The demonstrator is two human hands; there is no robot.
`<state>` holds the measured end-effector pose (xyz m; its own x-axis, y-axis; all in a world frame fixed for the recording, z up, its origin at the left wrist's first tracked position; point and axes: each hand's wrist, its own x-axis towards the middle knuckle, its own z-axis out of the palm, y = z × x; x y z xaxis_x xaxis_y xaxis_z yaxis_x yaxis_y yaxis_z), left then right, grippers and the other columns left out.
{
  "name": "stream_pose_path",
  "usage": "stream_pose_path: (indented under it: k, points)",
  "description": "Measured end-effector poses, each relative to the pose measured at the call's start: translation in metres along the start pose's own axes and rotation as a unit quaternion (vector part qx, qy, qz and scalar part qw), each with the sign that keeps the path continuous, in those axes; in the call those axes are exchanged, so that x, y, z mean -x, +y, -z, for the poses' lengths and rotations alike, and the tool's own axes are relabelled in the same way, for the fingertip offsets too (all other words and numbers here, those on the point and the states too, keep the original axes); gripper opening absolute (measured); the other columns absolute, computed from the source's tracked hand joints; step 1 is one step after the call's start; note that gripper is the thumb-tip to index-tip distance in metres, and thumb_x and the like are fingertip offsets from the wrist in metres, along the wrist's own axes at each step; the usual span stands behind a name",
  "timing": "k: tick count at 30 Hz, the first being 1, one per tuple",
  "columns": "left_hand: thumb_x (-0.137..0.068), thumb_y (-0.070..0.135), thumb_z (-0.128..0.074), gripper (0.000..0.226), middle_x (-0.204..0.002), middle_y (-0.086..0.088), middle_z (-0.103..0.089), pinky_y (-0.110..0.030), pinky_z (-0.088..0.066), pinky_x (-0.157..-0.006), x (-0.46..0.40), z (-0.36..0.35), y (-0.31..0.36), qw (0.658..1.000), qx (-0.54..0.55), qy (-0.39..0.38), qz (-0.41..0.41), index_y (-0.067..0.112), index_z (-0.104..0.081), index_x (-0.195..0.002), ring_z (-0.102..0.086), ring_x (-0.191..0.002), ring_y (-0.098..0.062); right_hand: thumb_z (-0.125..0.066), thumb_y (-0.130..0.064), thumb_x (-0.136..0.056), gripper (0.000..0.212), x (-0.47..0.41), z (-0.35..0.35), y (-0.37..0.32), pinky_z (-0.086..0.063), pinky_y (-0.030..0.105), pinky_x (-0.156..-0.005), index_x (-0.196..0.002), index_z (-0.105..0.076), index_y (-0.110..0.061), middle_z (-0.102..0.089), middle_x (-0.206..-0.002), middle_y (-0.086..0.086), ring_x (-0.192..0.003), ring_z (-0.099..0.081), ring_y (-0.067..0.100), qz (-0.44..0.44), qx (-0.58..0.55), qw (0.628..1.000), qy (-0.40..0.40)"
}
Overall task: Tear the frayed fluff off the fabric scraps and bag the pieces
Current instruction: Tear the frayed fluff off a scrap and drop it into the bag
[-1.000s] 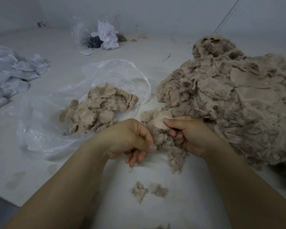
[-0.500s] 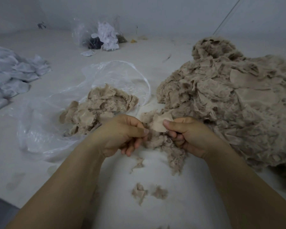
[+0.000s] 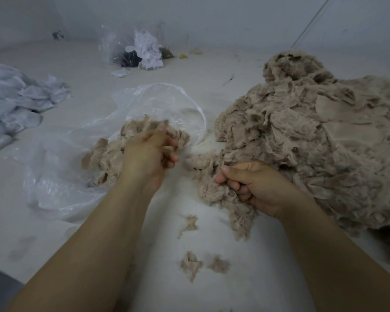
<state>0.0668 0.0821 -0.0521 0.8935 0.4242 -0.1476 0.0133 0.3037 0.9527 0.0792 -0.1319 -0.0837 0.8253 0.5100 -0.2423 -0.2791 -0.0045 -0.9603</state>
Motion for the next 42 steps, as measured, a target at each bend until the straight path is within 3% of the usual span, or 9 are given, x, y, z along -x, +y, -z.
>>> stream_pose_path:
  k: [6, 9, 10, 13, 20, 24, 30, 34, 42]
  points:
    - [-0.086, 0.009, -0.071, 0.004, -0.063, -0.005, -0.06, -0.02, -0.035, -0.037, 0.014, -0.009, -0.026, 0.953, -0.287, -0.082, -0.039, 0.011, -0.068, -0.087, -0.051, -0.038, -0.014, -0.06, -0.031, -0.089, 0.026, 0.0, 0.0, -0.001, -0.025, 0.014, -0.039, -0.087, -0.08, -0.015, -0.048, -0.056, -0.007, -0.042, -0.031, 0.002, -0.004, 0.001, 1.0, -0.004]
    - [-0.085, 0.026, -0.075, 0.04, -0.103, -0.004, -0.061, -0.032, -0.052, -0.073, 0.014, -0.015, -0.037, 0.854, -0.502, -0.081, -0.104, 0.017, -0.062, -0.122, -0.062, -0.084, -0.02, -0.054, -0.02, -0.098, 0.025, 0.001, -0.002, -0.001, -0.024, 0.014, -0.038, -0.095, -0.079, -0.018, -0.048, -0.056, -0.006, -0.042, -0.031, 0.003, 0.005, 0.011, 1.0, -0.007]
    - [-0.086, 0.027, -0.072, 0.034, -0.105, -0.006, -0.059, -0.035, -0.051, -0.08, 0.013, -0.018, -0.037, 0.824, -0.545, -0.096, -0.126, 0.017, -0.063, -0.118, -0.06, -0.091, -0.024, -0.054, -0.019, -0.099, 0.025, 0.002, -0.004, -0.001, -0.024, 0.015, -0.038, -0.097, -0.078, -0.021, -0.049, -0.055, -0.006, -0.042, -0.031, 0.003, 0.007, 0.018, 1.0, -0.006]
    - [-0.089, 0.02, -0.066, 0.015, -0.075, -0.006, -0.057, -0.035, -0.045, -0.065, 0.016, -0.025, -0.04, 0.799, -0.56, -0.15, -0.162, 0.01, -0.061, -0.078, -0.055, -0.074, -0.027, -0.054, -0.018, -0.099, 0.025, 0.003, -0.005, -0.003, -0.026, 0.014, -0.038, -0.097, -0.077, -0.027, -0.05, -0.054, -0.007, -0.042, -0.033, 0.003, 0.006, 0.034, 0.999, 0.007]
    - [-0.09, 0.014, -0.068, 0.01, -0.066, -0.001, -0.059, -0.019, -0.039, -0.043, 0.017, -0.025, -0.04, 0.871, -0.444, -0.185, -0.097, 0.016, -0.063, -0.098, -0.049, -0.047, -0.007, -0.055, -0.016, -0.098, 0.02, 0.0, -0.002, -0.004, -0.027, 0.013, -0.038, -0.105, -0.074, -0.017, -0.048, -0.052, -0.006, -0.039, -0.033, 0.001, -0.04, -0.031, 0.996, 0.068]
    - [-0.088, 0.002, -0.066, 0.013, -0.067, -0.005, -0.06, -0.021, -0.043, -0.047, 0.014, -0.024, -0.036, 0.904, -0.389, -0.168, -0.054, 0.014, -0.064, -0.088, -0.051, -0.045, -0.006, -0.058, -0.016, -0.096, 0.016, 0.0, 0.0, -0.007, -0.025, 0.013, -0.035, -0.106, -0.068, -0.009, -0.05, -0.049, -0.005, -0.036, -0.034, 0.001, -0.061, -0.072, 0.991, 0.096]
    - [-0.096, 0.012, -0.06, 0.02, -0.062, -0.004, -0.063, -0.026, -0.042, -0.053, 0.022, -0.036, -0.041, 0.927, -0.331, -0.164, -0.062, 0.009, -0.067, -0.078, -0.052, -0.052, -0.01, -0.062, -0.015, -0.094, 0.014, -0.001, -0.003, -0.004, -0.028, 0.013, -0.037, -0.082, -0.068, -0.015, -0.05, -0.053, -0.005, -0.038, -0.035, 0.001, -0.028, -0.014, 0.998, 0.061]
    - [-0.094, 0.009, -0.063, 0.015, -0.084, -0.026, -0.07, -0.046, -0.055, -0.068, 0.027, -0.04, -0.037, 0.952, -0.251, -0.17, -0.054, 0.001, -0.072, -0.084, -0.061, -0.071, -0.026, -0.067, -0.017, -0.091, 0.026, -0.002, -0.004, -0.001, -0.029, 0.016, -0.036, -0.065, -0.066, -0.021, -0.052, -0.053, -0.003, -0.039, -0.037, 0.004, -0.018, 0.046, 0.996, 0.073]
    - [-0.09, 0.005, -0.059, 0.022, -0.058, -0.004, -0.059, -0.03, -0.047, -0.054, 0.026, -0.035, -0.027, 0.989, -0.104, -0.098, 0.025, 0.009, -0.067, -0.07, -0.053, -0.049, -0.017, -0.065, -0.005, -0.089, 0.024, -0.002, -0.004, -0.004, -0.023, 0.015, -0.033, -0.065, -0.062, -0.01, -0.05, -0.047, -0.004, -0.035, -0.034, 0.002, -0.044, 0.023, 0.993, 0.105]
